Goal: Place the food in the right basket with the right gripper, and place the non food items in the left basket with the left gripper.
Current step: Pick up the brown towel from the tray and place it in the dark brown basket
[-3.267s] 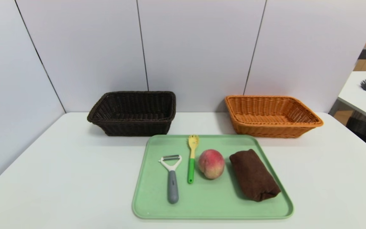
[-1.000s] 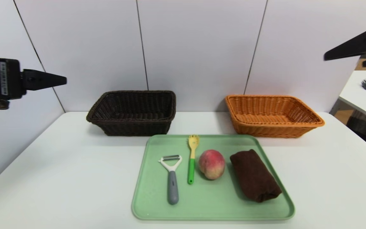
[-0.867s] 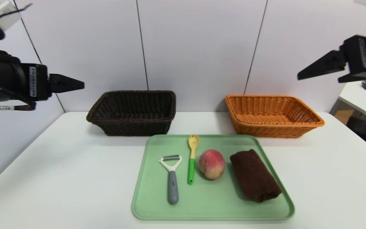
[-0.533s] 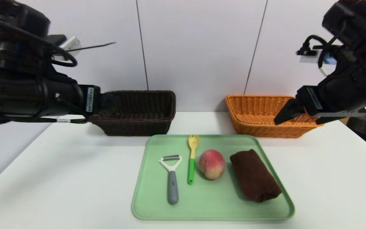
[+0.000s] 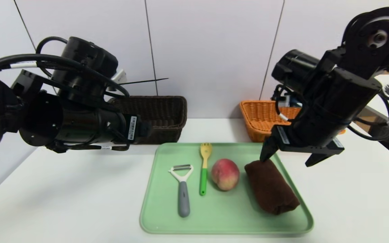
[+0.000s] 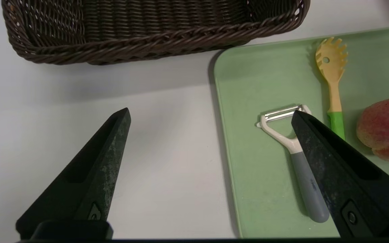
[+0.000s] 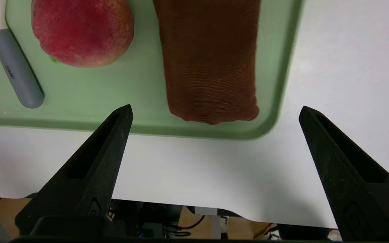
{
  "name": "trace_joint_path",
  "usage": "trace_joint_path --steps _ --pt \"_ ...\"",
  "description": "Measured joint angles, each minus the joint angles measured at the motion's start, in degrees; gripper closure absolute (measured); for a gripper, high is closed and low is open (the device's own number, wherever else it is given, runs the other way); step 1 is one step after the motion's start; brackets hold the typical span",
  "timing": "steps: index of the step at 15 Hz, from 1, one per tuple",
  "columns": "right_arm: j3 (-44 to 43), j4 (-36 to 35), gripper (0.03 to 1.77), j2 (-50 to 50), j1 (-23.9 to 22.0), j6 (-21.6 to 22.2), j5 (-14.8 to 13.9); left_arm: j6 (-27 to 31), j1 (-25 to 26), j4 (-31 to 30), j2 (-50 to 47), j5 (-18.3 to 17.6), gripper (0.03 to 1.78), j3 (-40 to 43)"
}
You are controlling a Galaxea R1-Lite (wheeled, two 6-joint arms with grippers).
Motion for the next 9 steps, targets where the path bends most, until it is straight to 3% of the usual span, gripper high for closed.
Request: trace_joint_path --steps 3,6,9 --pt "0.74 -0.1 0.1 2.73 2.04 2.11 -0.3 -2.29 -0.63 0.04 -0.59 -0.04 0.12 1.99" --pt "2.58 -0.28 0.1 4.36 2.51 1.76 -3.9 -2.29 -0.69 0.04 -1.77 -0.09 0.12 2.55" --pt "2.76 -0.48 0.1 5.61 2.54 0.73 -4.4 -2.33 -0.8 0.01 -2.66 -0.3 0.12 3.17"
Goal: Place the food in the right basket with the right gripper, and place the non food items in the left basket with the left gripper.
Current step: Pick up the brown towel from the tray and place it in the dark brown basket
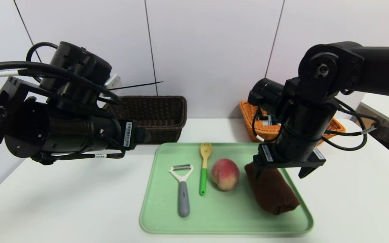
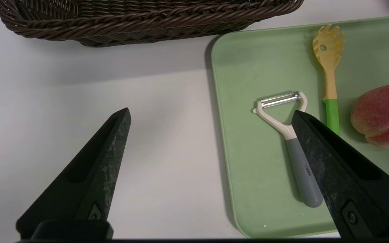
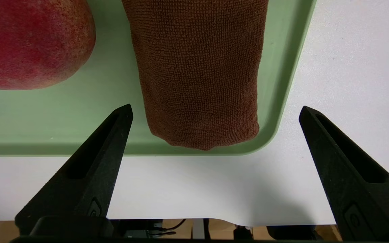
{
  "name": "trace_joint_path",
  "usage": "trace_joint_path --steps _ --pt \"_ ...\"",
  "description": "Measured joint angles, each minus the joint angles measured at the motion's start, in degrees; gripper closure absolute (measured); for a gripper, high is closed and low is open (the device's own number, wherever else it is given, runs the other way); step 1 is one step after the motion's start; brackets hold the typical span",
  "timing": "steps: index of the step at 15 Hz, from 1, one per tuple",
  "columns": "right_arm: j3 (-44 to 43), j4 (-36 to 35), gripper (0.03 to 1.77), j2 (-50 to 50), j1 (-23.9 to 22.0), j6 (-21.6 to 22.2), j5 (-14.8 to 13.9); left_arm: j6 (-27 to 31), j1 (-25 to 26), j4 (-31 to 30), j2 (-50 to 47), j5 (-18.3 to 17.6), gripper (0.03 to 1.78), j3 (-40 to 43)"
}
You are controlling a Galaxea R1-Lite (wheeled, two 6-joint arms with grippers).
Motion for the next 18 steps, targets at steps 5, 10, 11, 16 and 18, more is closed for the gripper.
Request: trace_joint_path --steps 5,10,11,16,18 --pt "0.66 -3.19 0.1 2.58 0.02 -2.73 0.41 0.0 -0.27 0.05 -0.9 -0.06 0.12 0.22" --pt "3.77 -4.79 0.1 4.24 -0.61 -3.66 0.55 0.11 -0.27 0.18 -1.78 -0.04 0.12 0.22" --pt "3.96 -4.83 0.1 4.35 -0.79 -3.79 0.63 0.11 -0.27 0.18 -1.9 -0.06 0.12 0.22" --pt "5.53 -8.61 0.1 4.99 -1.35 -3.9 0.77 0.15 -0.35 -0.01 -2.06 -0.17 0.12 0.22" --pt "6.94 -11.03 0.1 5.36 -1.34 -3.91 0.77 0.12 -0.38 -0.01 -2.12 -0.15 0.12 0.22"
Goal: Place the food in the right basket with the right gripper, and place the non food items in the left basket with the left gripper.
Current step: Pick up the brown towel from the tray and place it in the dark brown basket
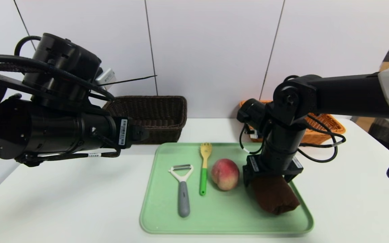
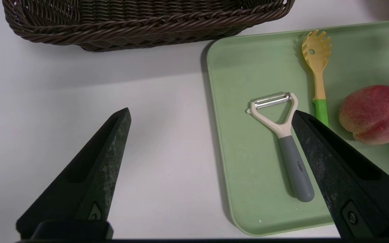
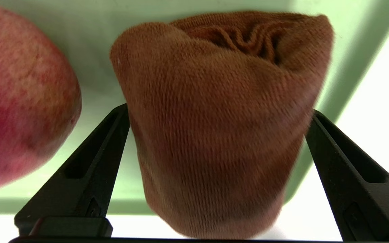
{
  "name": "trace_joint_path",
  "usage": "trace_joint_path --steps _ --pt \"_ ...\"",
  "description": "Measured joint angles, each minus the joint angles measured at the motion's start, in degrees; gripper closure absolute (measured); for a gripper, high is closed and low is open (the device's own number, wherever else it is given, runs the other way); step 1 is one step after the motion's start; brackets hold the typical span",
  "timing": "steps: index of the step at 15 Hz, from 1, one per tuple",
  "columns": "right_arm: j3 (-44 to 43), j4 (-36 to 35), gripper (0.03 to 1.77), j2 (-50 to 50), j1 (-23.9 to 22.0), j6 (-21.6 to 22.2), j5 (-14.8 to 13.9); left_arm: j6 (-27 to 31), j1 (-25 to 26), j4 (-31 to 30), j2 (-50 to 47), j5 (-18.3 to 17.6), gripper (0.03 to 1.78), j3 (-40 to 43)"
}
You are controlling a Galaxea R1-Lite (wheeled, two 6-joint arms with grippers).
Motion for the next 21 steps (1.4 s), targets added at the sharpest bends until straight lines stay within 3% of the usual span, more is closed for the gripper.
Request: trace_joint_path --steps 4,9,13,15,18,21 --pt "1.05 -1.68 0.1 0.74 0.0 0.0 0.06 -0.11 0.02 -0.02 -0.11 0.01 0.12 0.01" --pt "1.19 -3.35 0.82 0.95 -0.12 0.56 0.68 -0.26 0.02 -0.09 -0.13 0.01 0.12 0.09" --pt "1.79 -3.68 1.22 1.35 0.0 0.8 -2.69 -0.3 0.0 -0.11 -0.16 0.0 0.12 0.01" --pt "2.88 -3.8 1.22 1.0 0.0 0.85 -4.11 -0.48 -0.3 -0.09 -0.18 0.01 0.12 0.06" --pt "2.73 -5.89 1.22 -1.78 -0.11 0.5 -2.36 -1.24 -0.48 0.04 -0.22 0.01 0.12 0.12" --pt "-3.05 -7.5 1.23 -5.81 0.71 0.23 -2.29 -1.5 -0.83 0.12 -0.22 0.09 0.12 0.15"
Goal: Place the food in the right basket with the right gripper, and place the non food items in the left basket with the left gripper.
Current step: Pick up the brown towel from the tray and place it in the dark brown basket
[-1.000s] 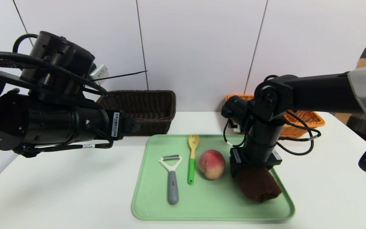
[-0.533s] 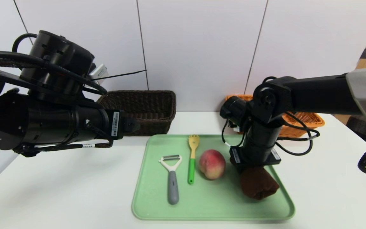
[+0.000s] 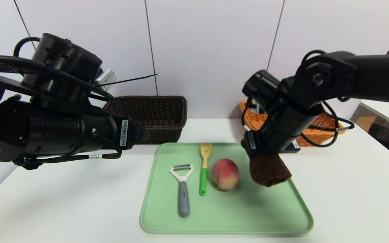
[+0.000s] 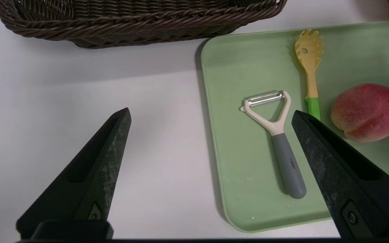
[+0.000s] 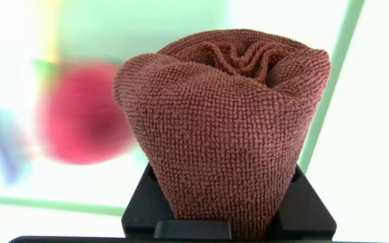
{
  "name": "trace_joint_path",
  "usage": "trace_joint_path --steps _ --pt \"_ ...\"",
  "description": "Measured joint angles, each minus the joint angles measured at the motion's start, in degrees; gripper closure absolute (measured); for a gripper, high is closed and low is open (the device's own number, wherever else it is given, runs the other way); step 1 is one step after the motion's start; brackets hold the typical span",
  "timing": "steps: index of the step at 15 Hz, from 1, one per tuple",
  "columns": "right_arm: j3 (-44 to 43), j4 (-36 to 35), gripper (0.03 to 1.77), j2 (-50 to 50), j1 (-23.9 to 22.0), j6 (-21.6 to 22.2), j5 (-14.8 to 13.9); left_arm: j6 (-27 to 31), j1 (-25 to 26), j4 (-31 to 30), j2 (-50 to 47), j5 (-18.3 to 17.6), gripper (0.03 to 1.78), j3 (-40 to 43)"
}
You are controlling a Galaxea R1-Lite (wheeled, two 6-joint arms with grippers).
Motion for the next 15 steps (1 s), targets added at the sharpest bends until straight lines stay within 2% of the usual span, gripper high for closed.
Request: trace_joint_path --steps 3,5,8,15 --pt "-6.64 -6.61 1.23 -3.8 2.38 -0.11 -0.82 -1.21 -0.85 0.11 -0.05 0.02 0.12 0.66" --pt "-7.47 -14.46 1.23 -5.68 4.36 -0.17 -2.61 -1.4 -1.0 -0.04 -0.13 0.04 0.12 1.73" --pt "-7.53 -24.11 1.23 -6.58 5.07 -0.11 -2.76 -1.43 -1.08 0.1 -0.9 0.15 0.12 3.06" --pt "-7.12 -57.7 1.23 1.49 6.27 -2.57 -2.3 -1.6 -0.89 -0.32 -4.79 0.89 0.12 9.12"
